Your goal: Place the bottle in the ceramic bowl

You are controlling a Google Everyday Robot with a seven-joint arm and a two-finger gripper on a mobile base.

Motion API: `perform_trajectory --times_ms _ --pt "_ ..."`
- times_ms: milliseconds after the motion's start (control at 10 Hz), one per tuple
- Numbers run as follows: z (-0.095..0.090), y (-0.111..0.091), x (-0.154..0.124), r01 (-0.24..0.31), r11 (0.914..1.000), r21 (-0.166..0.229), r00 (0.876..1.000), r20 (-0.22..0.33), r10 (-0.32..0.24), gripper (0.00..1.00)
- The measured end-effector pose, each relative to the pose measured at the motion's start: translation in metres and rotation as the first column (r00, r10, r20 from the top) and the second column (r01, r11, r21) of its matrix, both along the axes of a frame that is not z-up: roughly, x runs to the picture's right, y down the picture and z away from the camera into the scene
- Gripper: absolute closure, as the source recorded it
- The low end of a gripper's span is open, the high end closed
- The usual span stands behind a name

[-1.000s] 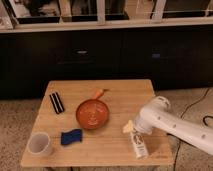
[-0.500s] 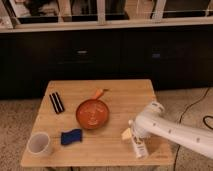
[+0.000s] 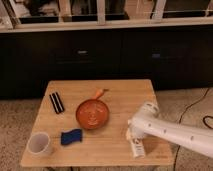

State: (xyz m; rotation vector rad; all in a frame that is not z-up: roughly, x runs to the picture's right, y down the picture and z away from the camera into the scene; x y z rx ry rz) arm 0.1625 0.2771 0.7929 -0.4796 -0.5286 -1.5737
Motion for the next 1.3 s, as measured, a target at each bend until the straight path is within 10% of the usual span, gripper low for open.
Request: perform_trajectory --times_ms 400,1000,1300 --pt "0.005 -0.006 0.006 -0.029 0.9995 0.009 0.999 0.026 0.029 0.45" --pt "0.003 -0.031 0.001 -0.043 0.9989 0.016 0.998 0.04 0.043 0.94" --pt "0.004 -0.05 -0.008 -0.054 0.9984 0.018 0.997 0.048 0.053 0.79"
